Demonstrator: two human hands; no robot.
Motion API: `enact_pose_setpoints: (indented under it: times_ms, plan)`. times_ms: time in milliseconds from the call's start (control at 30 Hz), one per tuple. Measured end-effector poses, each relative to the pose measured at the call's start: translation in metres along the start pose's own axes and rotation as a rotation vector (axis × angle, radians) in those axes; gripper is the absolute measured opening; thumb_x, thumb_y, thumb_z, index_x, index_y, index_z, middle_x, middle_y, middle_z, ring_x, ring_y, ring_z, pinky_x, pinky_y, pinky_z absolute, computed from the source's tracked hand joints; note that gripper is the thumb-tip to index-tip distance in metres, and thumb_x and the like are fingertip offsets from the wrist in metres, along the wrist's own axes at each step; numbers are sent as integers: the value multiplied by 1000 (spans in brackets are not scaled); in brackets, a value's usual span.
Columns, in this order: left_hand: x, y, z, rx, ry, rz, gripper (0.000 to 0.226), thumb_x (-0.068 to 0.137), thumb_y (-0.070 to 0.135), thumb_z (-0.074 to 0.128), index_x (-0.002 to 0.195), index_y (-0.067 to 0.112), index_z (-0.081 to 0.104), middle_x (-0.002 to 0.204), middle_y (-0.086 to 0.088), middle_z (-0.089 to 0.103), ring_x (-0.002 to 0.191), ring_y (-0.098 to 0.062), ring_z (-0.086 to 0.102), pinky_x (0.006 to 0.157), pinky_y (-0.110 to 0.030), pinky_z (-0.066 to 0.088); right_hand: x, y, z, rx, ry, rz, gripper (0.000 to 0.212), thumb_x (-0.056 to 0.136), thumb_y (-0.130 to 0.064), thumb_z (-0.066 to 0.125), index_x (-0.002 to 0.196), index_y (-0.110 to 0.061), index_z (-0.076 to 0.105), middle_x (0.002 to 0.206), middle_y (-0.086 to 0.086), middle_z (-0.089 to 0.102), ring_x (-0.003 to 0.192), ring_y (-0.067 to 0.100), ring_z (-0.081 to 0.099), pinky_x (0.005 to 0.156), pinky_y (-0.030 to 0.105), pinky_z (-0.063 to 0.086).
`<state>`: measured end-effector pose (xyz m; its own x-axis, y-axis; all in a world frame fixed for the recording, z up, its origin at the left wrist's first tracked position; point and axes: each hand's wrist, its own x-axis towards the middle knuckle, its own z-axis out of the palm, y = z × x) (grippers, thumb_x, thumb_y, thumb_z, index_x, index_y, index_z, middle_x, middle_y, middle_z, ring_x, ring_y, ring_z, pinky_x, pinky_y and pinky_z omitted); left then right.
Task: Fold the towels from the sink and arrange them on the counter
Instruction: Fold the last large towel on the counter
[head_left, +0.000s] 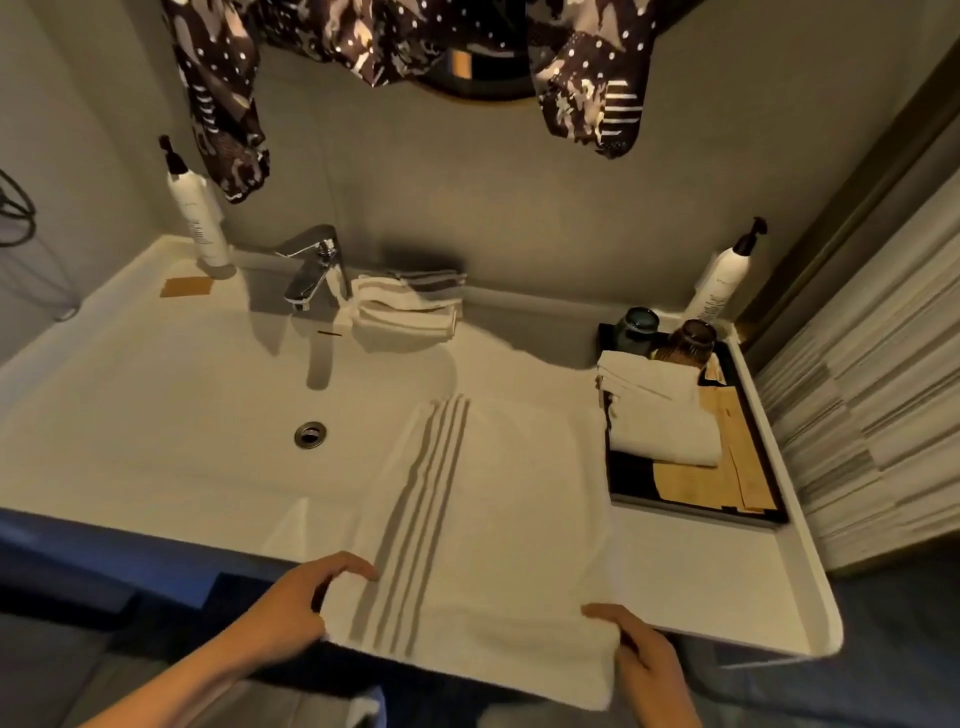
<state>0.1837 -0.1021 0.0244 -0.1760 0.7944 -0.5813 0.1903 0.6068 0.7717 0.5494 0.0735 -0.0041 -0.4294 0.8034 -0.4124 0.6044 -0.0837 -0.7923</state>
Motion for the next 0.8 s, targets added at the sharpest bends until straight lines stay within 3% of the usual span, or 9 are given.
enact_pose_setpoints:
  times_ms: [67,133,200,333,500,567,700,767,800]
  plan:
    - [0,-2,0,135,104,89,41,77,30,81,111,41,62,115,19,68,102,1,65,86,-27,54,2,-1,-8,-135,-64,-72,48,84,12,59,110,-27,70,121,3,63,111,12,59,89,3,41]
    - [5,-7,-2,234,219,139,35,87,15,72,107,42,62,103,7,73,93,-14,70,81,-36,56,6,2,-13,-256,-91,-207,46,85,-5,69,117,-38,63,125,-7,61,115,-2,56,96,9,42]
    - [11,1,-4,293,356,202,43,86,0,64,99,40,65,92,5,74,86,-19,71,77,-32,56,12,0,-19,-327,-94,-261,42,88,-17,69,117,-46,58,122,-16,61,113,-7,55,97,18,46]
    - [18,34,-7,234,461,293,56,77,-18,55,83,36,69,77,25,69,71,5,63,61,-10,43,27,-15,-27,-259,25,-276,34,88,-11,68,104,-41,64,106,-10,68,93,5,64,80,22,54]
    - [20,32,-15,255,455,333,51,79,-11,60,77,38,72,83,18,73,77,-1,65,69,-25,49,35,-22,-32,-345,-20,-328,32,85,-15,70,99,-42,58,97,-15,64,83,-4,60,68,5,43]
    - [20,31,-17,254,454,336,46,81,-3,63,79,42,72,84,23,71,78,1,64,70,-26,49,34,-25,-35,-475,-69,-386,28,85,-24,67,100,-43,53,96,-18,60,81,0,59,68,10,43]
    - [8,23,-21,288,398,432,10,82,46,68,91,52,68,99,18,53,89,-2,57,69,-12,43,33,-26,-39,-566,21,-491,14,84,-46,52,94,-39,59,90,-17,57,80,5,55,62,23,46]
    - [1,20,-25,242,299,421,22,83,59,64,99,46,69,117,20,56,108,-1,58,80,-15,49,30,-26,-42,-506,46,-507,4,87,-37,57,84,-40,58,90,-19,47,83,3,50,63,20,44]
    - [-1,21,-27,202,257,388,36,78,69,61,105,46,69,122,21,59,113,1,58,84,-16,50,28,-22,-41,-457,53,-486,13,87,-30,60,83,-42,56,95,-20,47,89,2,50,68,17,43]
